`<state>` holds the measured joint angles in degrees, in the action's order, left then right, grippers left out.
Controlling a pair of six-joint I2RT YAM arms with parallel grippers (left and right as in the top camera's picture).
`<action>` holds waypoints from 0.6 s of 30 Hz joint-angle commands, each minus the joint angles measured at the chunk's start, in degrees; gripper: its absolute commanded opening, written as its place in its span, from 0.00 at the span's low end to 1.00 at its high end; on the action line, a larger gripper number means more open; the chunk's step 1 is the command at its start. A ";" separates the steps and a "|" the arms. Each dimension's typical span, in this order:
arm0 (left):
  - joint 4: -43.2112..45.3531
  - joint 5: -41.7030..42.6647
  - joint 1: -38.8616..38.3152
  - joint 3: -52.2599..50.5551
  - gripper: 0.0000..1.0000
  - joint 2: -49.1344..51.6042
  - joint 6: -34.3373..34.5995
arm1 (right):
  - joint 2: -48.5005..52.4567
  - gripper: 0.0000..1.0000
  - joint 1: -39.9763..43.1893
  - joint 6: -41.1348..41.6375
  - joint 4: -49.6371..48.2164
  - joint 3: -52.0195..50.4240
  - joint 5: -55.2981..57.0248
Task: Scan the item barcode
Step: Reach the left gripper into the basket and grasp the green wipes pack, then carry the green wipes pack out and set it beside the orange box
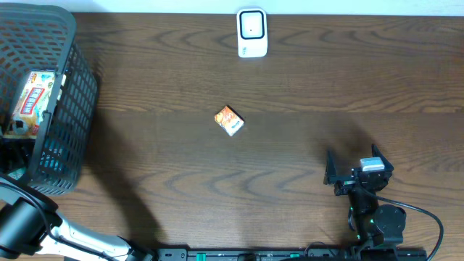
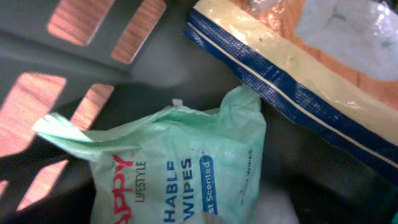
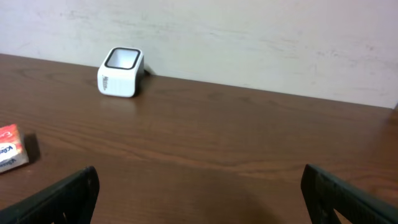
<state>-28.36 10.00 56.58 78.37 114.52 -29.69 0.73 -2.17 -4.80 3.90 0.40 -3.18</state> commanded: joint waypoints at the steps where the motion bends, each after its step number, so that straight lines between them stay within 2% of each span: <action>1: -0.11 -1.16 0.24 -1.70 0.44 3.26 -1.55 | -0.24 0.99 -0.11 0.68 0.22 -0.07 0.04; 2: -0.02 -1.16 0.15 -1.70 0.34 3.19 -1.27 | -0.24 0.99 -0.11 0.68 0.22 -0.07 0.04; 4: -0.04 -1.14 -0.26 -1.70 0.24 3.10 -1.05 | -0.24 0.99 -0.11 0.68 0.22 -0.07 0.04; 11: 0.00 -0.74 -4.74 0.52 0.22 0.02 1.29 | -0.24 0.99 -0.11 0.68 0.22 -0.07 0.04; 18: 2.34 -0.83 -11.58 5.38 0.21 -13.46 1.70 | -0.24 0.99 -0.11 0.68 0.22 -0.07 0.04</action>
<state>-27.83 8.45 47.40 79.15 110.10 -28.75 0.73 -2.17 -4.80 3.90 0.40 -3.18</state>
